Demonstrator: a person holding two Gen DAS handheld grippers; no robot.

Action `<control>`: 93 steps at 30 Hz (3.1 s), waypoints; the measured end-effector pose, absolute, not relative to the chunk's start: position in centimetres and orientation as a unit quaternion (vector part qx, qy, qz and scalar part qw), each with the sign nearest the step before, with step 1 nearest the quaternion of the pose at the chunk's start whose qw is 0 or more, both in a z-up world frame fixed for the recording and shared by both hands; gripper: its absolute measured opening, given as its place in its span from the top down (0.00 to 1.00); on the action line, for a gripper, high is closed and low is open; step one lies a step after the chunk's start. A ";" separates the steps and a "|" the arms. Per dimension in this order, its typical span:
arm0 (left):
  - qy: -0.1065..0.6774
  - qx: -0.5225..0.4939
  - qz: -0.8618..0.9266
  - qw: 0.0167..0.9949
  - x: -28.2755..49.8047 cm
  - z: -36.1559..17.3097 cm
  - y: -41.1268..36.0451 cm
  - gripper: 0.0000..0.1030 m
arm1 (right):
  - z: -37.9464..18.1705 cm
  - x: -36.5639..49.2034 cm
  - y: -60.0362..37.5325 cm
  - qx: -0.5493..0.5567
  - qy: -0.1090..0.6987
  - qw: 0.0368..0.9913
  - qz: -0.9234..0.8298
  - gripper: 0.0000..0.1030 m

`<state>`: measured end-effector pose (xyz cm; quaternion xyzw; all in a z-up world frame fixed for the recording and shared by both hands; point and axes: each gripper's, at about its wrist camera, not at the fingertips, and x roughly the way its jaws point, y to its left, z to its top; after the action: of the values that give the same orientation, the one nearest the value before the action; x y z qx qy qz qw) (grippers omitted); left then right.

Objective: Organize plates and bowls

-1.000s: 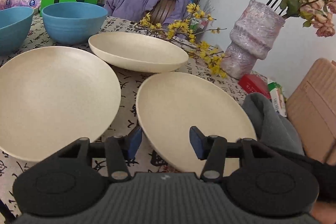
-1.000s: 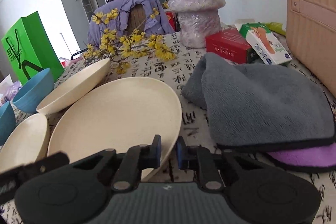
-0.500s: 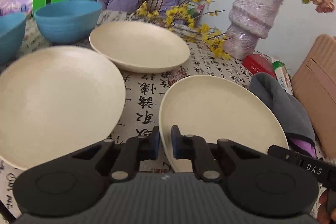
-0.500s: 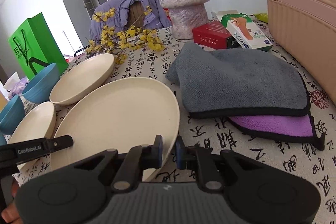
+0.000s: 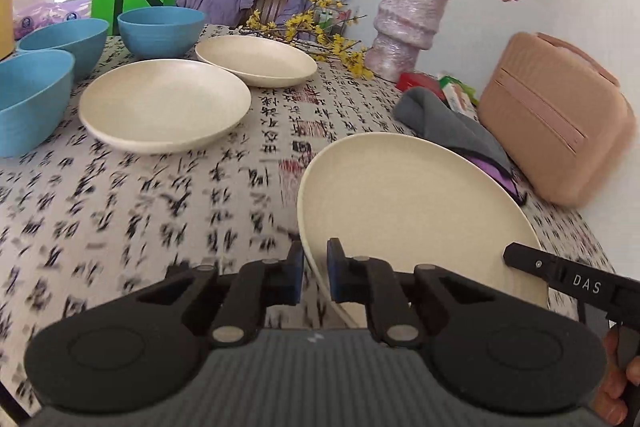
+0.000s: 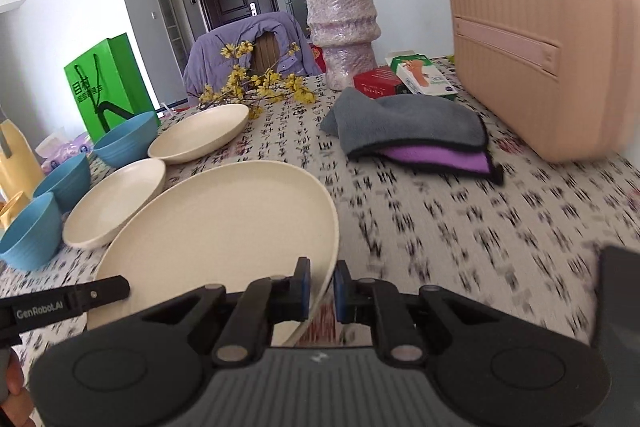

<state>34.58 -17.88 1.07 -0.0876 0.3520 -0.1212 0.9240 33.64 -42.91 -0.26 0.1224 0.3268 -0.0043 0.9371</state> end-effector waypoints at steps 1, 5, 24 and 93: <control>0.352 -0.086 -0.122 0.924 33.4 1.2 -17.6 0.88 | -0.3 32.3 -42.6 0.121 0.325 0.938 -0.005 0.89; 0.353 -0.092 -0.127 0.922 30.3 1.5 -16.5 0.89 | -0.3 27.8 -41.5 0.126 0.316 0.940 -0.007 0.89; 0.345 -0.102 -0.068 0.931 25.8 0.8 -5.6 0.88 | -0.8 24.2 -31.3 0.112 0.307 0.944 0.044 0.89; 0.173 -0.063 0.007 0.983 12.5 3.1 -3.7 0.00 | 0.5 12.5 -26.5 -0.016 0.173 0.979 0.110 0.13</control>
<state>12.55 -3.69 3.14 -0.0630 0.1727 0.0074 0.9829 12.50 -26.52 0.54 -0.0156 0.1732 0.1105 0.9785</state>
